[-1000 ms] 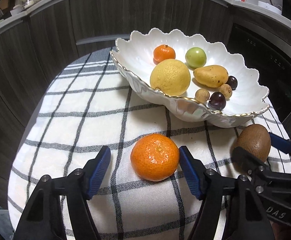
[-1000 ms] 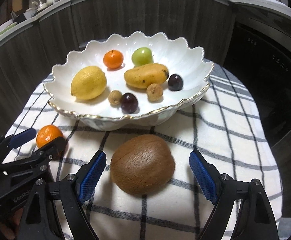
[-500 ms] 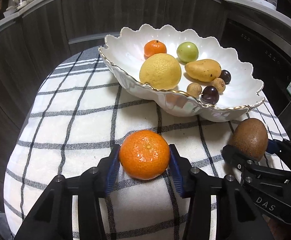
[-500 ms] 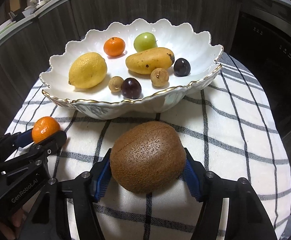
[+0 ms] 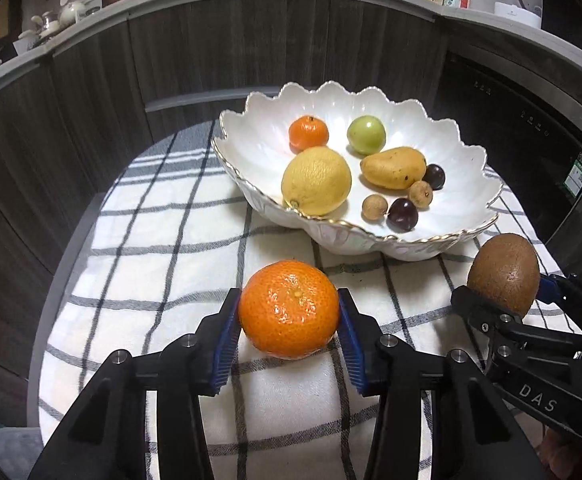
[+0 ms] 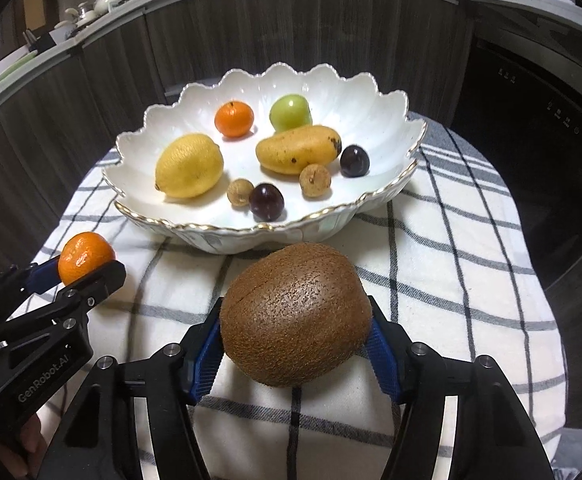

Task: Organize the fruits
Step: 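Grasp the tangerine with the left tool while the right tool grasps the brown kiwi, then carry the tangerine and kiwi over the bowl and open both tools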

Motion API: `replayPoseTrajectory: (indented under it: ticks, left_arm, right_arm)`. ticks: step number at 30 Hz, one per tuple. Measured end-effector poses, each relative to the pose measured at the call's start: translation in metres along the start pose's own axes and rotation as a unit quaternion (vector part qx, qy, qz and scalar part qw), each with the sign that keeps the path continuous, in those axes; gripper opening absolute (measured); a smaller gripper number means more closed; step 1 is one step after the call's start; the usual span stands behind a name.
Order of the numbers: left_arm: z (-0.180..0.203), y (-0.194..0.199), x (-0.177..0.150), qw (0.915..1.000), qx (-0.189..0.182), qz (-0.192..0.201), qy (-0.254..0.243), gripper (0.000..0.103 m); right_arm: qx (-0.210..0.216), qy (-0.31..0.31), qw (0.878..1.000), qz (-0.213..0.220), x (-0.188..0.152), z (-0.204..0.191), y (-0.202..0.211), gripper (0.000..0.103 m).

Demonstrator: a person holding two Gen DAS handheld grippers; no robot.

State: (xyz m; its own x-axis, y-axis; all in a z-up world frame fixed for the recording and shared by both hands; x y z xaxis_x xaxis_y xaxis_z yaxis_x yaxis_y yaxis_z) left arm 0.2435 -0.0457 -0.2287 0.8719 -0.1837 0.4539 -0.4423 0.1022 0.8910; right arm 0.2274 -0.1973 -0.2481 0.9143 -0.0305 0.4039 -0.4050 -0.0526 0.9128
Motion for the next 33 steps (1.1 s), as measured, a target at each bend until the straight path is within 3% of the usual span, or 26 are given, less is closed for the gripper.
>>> replayPoseTrajectory:
  ticks: [13,23,33]
  left_arm:
    - [0.000,0.047,0.017,0.9994,0.005,0.034,-0.002,0.045]
    - [0.008,0.079,0.062,0.9975,0.001,0.069,-0.014,0.045]
    - [0.011,0.080,0.109,0.9963,-0.003,0.083,-0.021,0.045]
  right_arm:
    - [0.002,0.000,0.999,0.041,0.015,-0.004,0.044,0.064]
    - [-0.001,-0.001,0.997,0.076,0.045,0.002,0.076,0.064]
    - [-0.010,-0.004,0.995,0.104,0.095,0.014,0.091,0.064]
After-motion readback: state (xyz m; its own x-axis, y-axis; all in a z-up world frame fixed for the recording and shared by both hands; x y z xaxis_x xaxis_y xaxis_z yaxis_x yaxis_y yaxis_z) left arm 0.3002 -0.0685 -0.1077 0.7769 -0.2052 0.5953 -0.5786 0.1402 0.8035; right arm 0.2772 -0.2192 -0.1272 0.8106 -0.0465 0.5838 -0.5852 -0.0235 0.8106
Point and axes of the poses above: each gripper's, at about its wrist camera, not at the fingertips, and y roughly against the way its jaws point, z to its right, x to its top, the point moved 9 cm from there along -y, roughly the way its jaws point, and after that the axes turned 14 degrees about -z, right-handed, at the moved point
